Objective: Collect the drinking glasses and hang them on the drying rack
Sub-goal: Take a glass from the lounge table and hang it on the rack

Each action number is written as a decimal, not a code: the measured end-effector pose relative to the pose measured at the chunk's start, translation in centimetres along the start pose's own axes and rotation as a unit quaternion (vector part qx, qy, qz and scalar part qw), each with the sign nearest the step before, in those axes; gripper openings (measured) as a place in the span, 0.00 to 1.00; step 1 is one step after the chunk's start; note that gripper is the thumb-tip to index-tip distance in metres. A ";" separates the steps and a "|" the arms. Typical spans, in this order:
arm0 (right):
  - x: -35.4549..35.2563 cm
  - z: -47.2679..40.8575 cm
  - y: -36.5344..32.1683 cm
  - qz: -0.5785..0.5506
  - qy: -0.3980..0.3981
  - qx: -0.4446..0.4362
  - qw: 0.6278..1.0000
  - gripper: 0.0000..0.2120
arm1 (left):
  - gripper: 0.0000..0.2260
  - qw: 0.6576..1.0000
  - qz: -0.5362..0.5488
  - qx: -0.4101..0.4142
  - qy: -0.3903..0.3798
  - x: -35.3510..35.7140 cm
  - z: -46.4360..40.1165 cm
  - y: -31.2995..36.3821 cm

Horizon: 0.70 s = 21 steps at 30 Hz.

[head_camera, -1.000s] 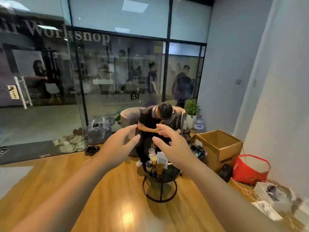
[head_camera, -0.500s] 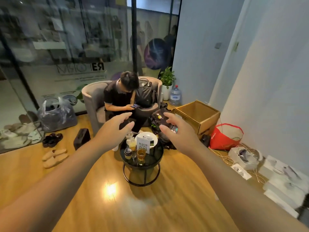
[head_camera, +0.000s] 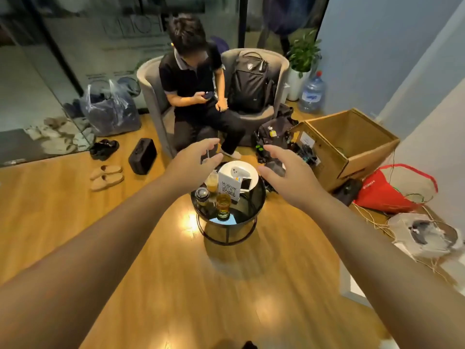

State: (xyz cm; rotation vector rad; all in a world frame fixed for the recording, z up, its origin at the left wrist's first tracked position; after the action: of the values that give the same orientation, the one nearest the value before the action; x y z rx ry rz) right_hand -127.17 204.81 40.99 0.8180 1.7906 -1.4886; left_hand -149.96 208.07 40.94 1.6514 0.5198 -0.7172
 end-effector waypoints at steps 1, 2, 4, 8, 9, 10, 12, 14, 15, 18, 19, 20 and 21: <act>0.6 -1.0 1.2 0.006 -0.009 -0.001 1.000 0.28 | 0.23 1.000 -0.001 -0.008 -0.004 1.3 -1.0 -0.6; 1.5 -1.8 2.5 0.008 -0.020 -0.002 1.000 0.28 | 0.23 1.000 -0.001 -0.015 -0.008 2.6 -1.9 -1.3; 3.5 -3.6 5.0 0.010 -0.039 0.000 0.999 0.27 | 0.23 1.000 0.002 -0.025 -0.013 5.6 -4.1 -3.1; 9.4 -6.7 10.4 0.019 -0.082 0.016 0.996 0.30 | 0.24 0.998 0.031 -0.056 -0.022 12.6 -7.8 -9.1; 11.2 -7.5 11.8 0.016 -0.090 0.019 0.996 0.31 | 0.25 0.997 0.034 -0.062 -0.026 14.6 -8.7 -10.9; 13.1 -8.3 13.3 0.012 -0.098 0.023 0.995 0.32 | 0.27 0.997 0.036 -0.069 -0.030 16.5 -9.5 -12.9; 17.1 -9.6 16.0 -0.003 -0.113 0.034 0.993 0.32 | 0.29 0.995 0.043 -0.084 -0.042 20.2 -10.6 -17.0; 21.2 -10.8 18.4 -0.016 -0.128 0.043 0.991 0.31 | 0.31 0.992 0.048 -0.102 -0.065 23.8 -11.7 -21.0; 23.2 -11.4 19.6 -0.020 -0.136 0.050 0.989 0.31 | 0.32 0.989 0.053 -0.112 -0.076 25.5 -12.3 -23.0; 28.6 -12.7 22.7 -0.027 -0.162 0.073 0.984 0.31 | 0.34 0.983 0.059 -0.144 -0.094 29.5 -13.4 -28.3; 30.1 -13.3 23.7 -0.025 -0.168 0.081 0.982 0.32 | 0.35 0.983 0.051 -0.150 -0.096 30.6 -13.9 -29.9; 31.6 -13.7 24.6 -0.024 -0.173 0.090 0.980 0.32 | 0.35 0.982 0.041 -0.154 -0.099 31.6 -14.2 -31.4; 32.9 -14.2 25.5 -0.026 -0.179 0.100 0.978 0.32 | 0.35 0.982 0.033 -0.156 -0.101 32.6 -14.5 -32.8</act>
State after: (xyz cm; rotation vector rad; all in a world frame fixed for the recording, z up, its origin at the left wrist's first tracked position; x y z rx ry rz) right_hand -127.29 224.48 1.70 0.5555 1.4226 -1.7449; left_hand -146.68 227.26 -3.43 1.2807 0.4071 -0.7073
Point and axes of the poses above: each hand's wrist, its own z-axis away from the middle knuckle, its own x-axis out of the palm, y = z × x, the point moved 10 cm from there along -z, towards the middle knuckle, and after that the axes turned 4 degrees about z, right-handed, at the moved point
